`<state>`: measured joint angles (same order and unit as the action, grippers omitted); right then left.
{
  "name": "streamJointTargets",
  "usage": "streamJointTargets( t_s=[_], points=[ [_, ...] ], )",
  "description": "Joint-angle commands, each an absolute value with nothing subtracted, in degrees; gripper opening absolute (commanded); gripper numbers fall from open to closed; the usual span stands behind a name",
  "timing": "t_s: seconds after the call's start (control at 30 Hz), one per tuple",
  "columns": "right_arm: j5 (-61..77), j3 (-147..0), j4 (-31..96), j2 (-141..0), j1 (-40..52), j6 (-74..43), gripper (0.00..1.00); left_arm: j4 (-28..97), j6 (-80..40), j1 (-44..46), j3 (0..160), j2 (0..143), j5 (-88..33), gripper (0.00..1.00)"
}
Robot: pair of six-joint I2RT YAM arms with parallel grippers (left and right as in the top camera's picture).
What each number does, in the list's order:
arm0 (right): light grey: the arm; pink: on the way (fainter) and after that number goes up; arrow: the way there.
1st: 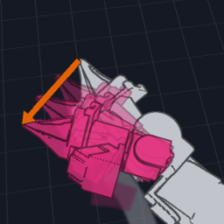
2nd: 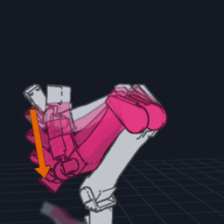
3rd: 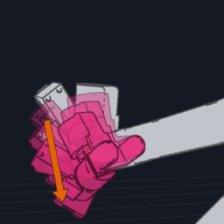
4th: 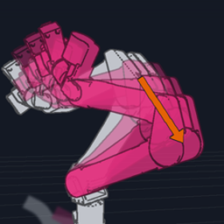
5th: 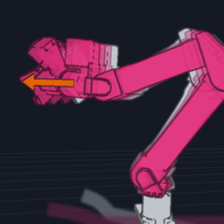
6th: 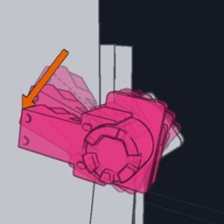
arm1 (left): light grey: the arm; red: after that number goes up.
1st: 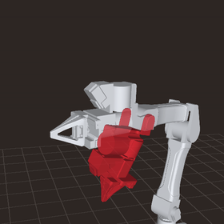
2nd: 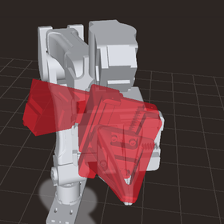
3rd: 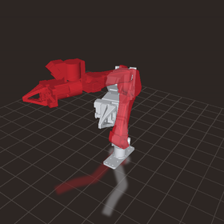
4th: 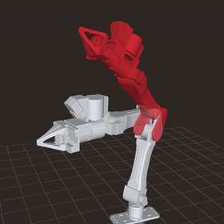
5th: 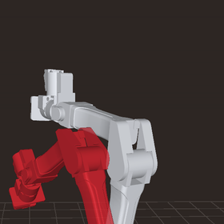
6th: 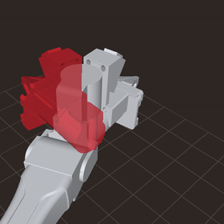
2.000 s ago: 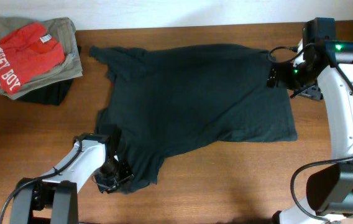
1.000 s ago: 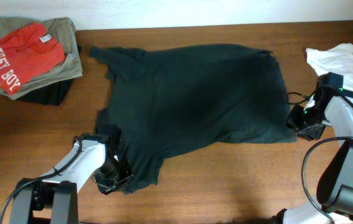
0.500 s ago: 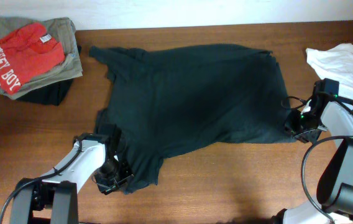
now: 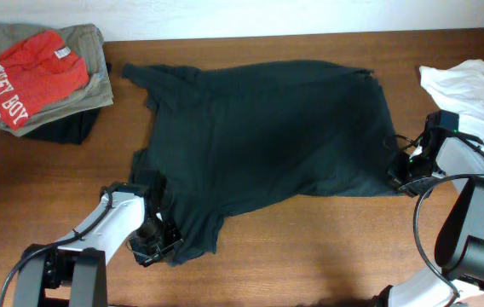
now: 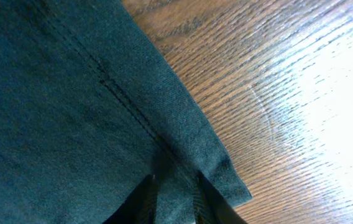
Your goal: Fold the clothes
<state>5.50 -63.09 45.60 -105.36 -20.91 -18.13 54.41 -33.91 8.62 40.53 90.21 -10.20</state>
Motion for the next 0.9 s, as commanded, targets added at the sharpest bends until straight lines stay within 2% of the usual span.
streamJointTargets(
  t_s=[0.0,0.1,0.13,0.27,0.33,0.47,0.57,0.6,0.67,0.7,0.73,0.8,0.87],
  points=[
    [4.4,-62.5,46.1,-105.9,-20.7,-18.5,0.17,53.8,-34.1,8.6,39.0,90.8,-7.7,0.01],
    [3.2,-62.5,46.5,-105.9,-20.7,-18.5,0.19,53.8,-34.1,8.6,39.0,90.8,-7.7,0.01],
    [2.9,-62.5,46.9,-105.9,-20.7,-18.5,0.27,53.8,-34.1,8.6,39.0,90.8,-7.7,0.01],
    [1.3,-62.5,48.0,-105.9,-20.6,-18.5,0.33,53.8,-34.1,8.6,39.0,90.8,-7.7,0.01],
    [1.3,-62.5,49.2,-105.9,-20.6,-18.5,0.48,53.8,-34.1,8.6,39.0,90.8,-7.7,0.01],
    [-1.1,-62.5,50.5,-105.9,-20.7,-18.5,0.59,53.6,-34.1,8.6,39.0,90.8,-7.7,0.01],
    [-1.1,-62.3,50.5,-106.0,-20.6,-18.5,0.58,53.6,-34.1,8.6,39.0,90.8,-7.7,0.01],
    [-1.1,-62.1,50.3,-106.1,-20.6,-18.5,0.57,53.6,-34.1,8.6,39.0,90.8,-7.7,0.01],
    [-0.8,-61.0,49.4,-106.3,-20.6,-18.9,0.46,53.5,-34.1,8.6,39.0,90.8,-7.7,0.01],
    [-0.4,-60.4,48.8,-106.3,-20.6,-19.8,0.36,53.5,-34.1,8.6,39.0,90.8,-7.7,0.01],
    [-0.4,-59.9,48.4,-106.3,-20.6,-20.7,0.23,53.6,-34.1,8.6,39.0,90.8,-7.7,0.01],
    [-0.7,-59.9,47.9,-106.3,-20.6,-20.7,0.08,53.6,-34.1,8.6,39.0,90.8,-7.7,0.01],
    [-0.7,-59.9,47.1,-106.3,-20.7,-21.1,0.04,53.9,-34.1,8.6,39.0,90.8,-7.8,0.0]
  ],
)
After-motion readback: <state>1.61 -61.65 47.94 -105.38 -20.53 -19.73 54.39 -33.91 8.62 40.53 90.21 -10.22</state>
